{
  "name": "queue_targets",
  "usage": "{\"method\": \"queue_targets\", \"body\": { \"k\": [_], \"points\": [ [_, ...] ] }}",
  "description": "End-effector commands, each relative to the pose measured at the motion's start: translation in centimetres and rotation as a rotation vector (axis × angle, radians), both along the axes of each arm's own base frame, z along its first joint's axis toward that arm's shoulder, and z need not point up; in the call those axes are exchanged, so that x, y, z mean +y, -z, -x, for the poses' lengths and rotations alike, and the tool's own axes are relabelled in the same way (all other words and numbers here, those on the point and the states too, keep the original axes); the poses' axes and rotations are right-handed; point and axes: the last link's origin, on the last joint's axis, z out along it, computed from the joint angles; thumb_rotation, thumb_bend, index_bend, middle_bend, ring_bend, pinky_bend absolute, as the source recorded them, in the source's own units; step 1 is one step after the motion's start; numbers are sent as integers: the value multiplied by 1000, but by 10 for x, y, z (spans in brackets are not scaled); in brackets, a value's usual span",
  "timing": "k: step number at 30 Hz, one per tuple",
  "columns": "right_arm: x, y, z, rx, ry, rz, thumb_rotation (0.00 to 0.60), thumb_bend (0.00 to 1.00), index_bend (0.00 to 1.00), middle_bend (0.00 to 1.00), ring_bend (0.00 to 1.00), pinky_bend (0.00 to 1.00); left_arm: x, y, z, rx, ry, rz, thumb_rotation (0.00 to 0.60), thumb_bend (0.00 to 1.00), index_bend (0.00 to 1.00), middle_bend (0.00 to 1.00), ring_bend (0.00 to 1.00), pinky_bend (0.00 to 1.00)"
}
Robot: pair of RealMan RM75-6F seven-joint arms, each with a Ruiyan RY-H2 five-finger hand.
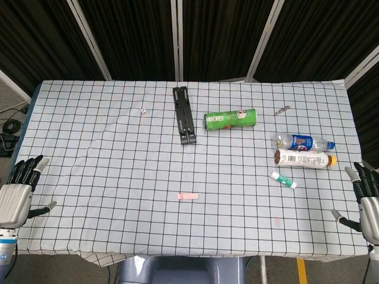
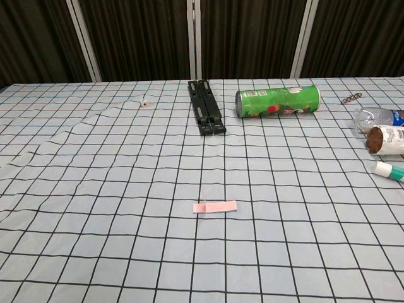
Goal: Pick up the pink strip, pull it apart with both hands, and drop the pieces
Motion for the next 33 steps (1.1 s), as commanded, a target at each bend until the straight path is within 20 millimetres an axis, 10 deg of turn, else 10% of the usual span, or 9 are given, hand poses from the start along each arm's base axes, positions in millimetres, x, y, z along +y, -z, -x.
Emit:
{"method": "queue_targets", "body": {
  "k": [1, 15, 22, 33],
  "points": [
    [0, -1, 1, 18, 2, 1, 600, 23, 18, 0, 0, 0, 0, 1, 0, 2, -2, 1, 600, 67, 0, 0, 0, 0],
    [0, -2, -1, 12, -4, 3, 600, 23, 17, 0, 0, 0, 13, 30, -9, 22, 86, 151, 600, 86, 8, 0, 0, 0],
    [-6, -8, 7, 23, 44, 26, 600, 23, 17, 0, 0, 0, 76, 85, -75, 127, 435, 328, 600, 220, 188, 0, 0, 0],
    [-11, -10, 18, 33, 106, 46, 600, 23, 17, 0, 0, 0, 115, 160, -149, 284, 701, 479, 600, 409, 286, 0, 0, 0]
  ]
}}
